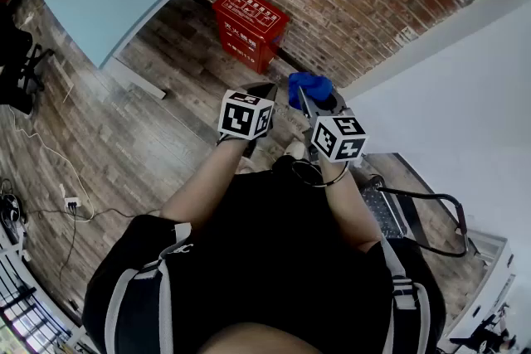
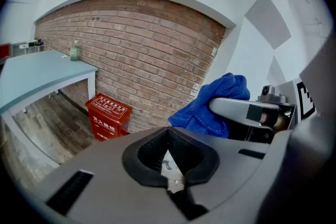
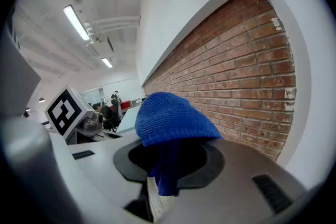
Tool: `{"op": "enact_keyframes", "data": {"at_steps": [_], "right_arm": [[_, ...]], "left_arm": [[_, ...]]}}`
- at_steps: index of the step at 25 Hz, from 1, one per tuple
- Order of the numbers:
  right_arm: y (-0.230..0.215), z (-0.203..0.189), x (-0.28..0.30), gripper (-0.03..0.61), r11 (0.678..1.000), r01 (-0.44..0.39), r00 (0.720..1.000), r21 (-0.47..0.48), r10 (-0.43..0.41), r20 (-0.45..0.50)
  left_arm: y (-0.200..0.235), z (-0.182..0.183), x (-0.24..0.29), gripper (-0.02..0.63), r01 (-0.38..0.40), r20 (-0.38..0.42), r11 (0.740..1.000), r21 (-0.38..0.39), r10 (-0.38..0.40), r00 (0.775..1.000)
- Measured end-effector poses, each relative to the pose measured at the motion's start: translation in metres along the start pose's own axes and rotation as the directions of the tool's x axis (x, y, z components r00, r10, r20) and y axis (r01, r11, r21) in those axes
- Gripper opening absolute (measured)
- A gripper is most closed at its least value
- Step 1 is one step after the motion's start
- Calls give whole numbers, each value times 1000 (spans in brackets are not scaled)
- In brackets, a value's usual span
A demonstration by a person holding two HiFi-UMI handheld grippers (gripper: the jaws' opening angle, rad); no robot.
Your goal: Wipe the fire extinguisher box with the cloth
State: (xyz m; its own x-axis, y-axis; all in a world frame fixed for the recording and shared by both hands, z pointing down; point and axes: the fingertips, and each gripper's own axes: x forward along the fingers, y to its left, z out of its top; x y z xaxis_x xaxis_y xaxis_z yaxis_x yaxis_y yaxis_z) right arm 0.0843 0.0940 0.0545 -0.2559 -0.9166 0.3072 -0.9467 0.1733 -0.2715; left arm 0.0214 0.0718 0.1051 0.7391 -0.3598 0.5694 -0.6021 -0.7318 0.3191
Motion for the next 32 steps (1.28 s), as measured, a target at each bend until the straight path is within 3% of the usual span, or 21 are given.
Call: {"op": "enact_keyframes", "data": {"at_steps": [10, 17, 20, 26, 32], "right_arm": [[-66, 9, 71, 104, 1000, -25, 999, -5, 25, -41], [-135, 39, 149, 104, 995, -104, 992, 1, 104, -72], [-163, 40, 181, 105, 991, -129, 985, 24, 131, -110], [-196, 13, 233, 104, 977, -211, 947, -5, 203, -248], [-235, -35, 293, 104, 970, -224, 935, -98, 185, -304]], "left_arm": [[41, 31, 67, 8, -69, -30, 997, -24, 68, 997], [88, 87, 127, 8, -162, -33, 984, -75, 160, 987], [108, 98, 150, 8, -183, -38, 975, -130, 179, 983], [130, 86, 194, 8, -196, -79, 959, -207, 183, 980], [172, 56, 242, 8, -215, -92, 949, -229, 199, 976]]}}
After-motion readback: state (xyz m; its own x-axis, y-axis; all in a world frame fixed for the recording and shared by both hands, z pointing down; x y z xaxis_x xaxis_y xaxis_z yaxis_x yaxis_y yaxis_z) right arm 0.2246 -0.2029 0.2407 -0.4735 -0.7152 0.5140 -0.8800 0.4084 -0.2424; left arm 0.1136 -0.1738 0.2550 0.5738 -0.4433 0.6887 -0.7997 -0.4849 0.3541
